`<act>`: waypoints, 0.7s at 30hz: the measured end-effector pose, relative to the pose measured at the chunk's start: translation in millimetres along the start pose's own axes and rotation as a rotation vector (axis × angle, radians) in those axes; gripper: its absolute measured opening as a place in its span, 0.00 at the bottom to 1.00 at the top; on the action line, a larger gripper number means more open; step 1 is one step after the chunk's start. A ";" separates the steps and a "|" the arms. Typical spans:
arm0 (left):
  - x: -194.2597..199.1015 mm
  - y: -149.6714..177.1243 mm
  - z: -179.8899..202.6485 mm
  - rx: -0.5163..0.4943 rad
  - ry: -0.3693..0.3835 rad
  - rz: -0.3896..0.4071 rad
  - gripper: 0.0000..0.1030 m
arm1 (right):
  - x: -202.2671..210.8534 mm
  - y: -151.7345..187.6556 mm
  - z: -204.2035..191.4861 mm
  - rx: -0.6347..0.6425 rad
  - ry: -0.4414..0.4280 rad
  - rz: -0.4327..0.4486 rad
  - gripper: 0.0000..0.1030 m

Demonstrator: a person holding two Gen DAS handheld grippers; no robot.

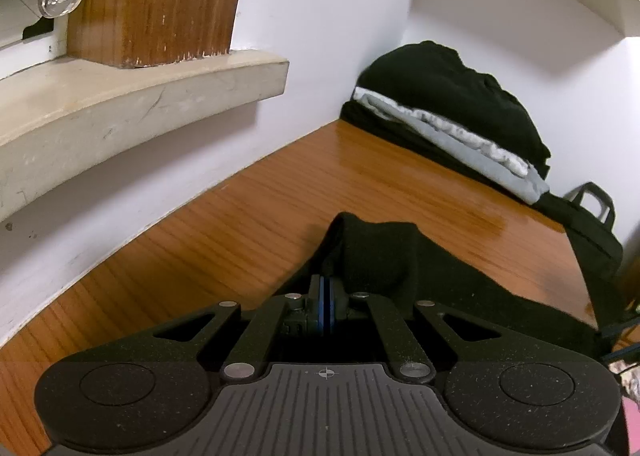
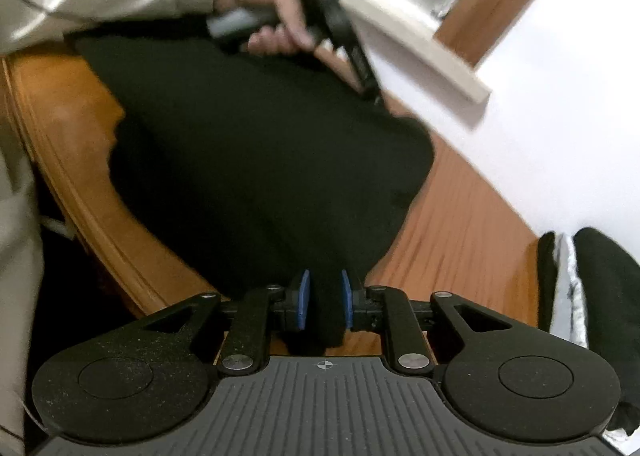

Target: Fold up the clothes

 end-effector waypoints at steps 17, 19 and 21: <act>1.2 -8.9 6.7 -0.018 -0.034 0.007 0.02 | 38.3 23.2 21.6 -0.036 0.168 0.058 0.03; 1.7 -9.8 7.9 -0.031 -0.043 0.006 0.02 | 26.4 17.2 24.5 -0.017 0.151 0.065 0.08; 1.8 -8.8 8.0 -0.033 -0.039 0.001 0.02 | 10.0 13.7 26.5 -0.008 0.109 0.051 0.10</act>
Point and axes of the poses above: each gripper's, at about its wrist camera, not at the fingertips, and x roughly against the way its jaws point, z to its right, y to its underside, the point moved 9 cm from there along -x, roughly the way its jaws point, and after that the axes turned 1 degree about -y, right-handed, at the moved point
